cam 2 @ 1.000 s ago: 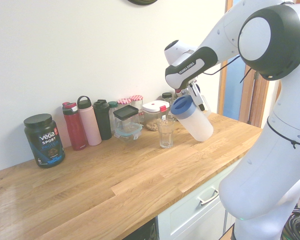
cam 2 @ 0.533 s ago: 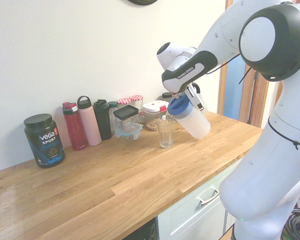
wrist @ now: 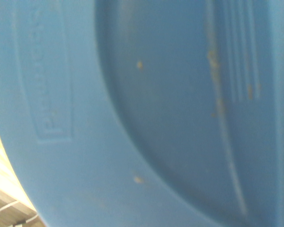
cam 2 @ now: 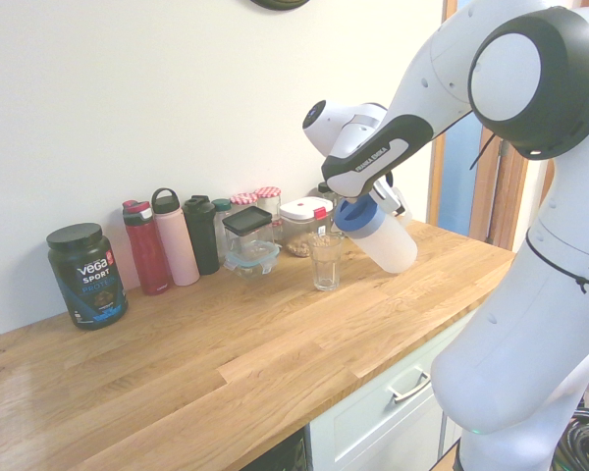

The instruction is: Pour me some water

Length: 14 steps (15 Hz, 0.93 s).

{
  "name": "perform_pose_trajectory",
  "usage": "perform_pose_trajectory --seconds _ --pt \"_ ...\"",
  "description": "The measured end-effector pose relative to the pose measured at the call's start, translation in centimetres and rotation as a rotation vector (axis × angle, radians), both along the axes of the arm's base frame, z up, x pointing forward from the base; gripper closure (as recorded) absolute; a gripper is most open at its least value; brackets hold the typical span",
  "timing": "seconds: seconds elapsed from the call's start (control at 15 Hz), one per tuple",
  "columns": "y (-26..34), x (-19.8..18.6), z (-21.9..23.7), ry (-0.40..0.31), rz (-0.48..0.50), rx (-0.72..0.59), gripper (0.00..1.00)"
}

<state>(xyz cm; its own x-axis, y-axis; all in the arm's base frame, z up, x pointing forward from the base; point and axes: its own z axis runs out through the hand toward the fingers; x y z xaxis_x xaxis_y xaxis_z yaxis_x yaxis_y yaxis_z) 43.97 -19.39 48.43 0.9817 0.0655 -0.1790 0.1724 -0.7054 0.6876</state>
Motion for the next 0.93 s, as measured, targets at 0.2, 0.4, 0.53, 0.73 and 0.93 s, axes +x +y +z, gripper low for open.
perform_pose_trajectory --seconds 0.2,0.4,0.53,0.73,0.93 --pt "0.2 0.1 0.1 -0.001 0.005 -0.016 1.0" --pt "0.7 0.3 -0.4 0.01 0.006 -0.038 1.0" --pt "0.8 0.4 -0.9 0.015 0.006 -0.055 1.0" --pt "0.6 0.5 -1.4 0.019 0.003 -0.077 1.0" --pt "0.4 0.6 -1.9 0.018 -0.005 -0.081 1.0"
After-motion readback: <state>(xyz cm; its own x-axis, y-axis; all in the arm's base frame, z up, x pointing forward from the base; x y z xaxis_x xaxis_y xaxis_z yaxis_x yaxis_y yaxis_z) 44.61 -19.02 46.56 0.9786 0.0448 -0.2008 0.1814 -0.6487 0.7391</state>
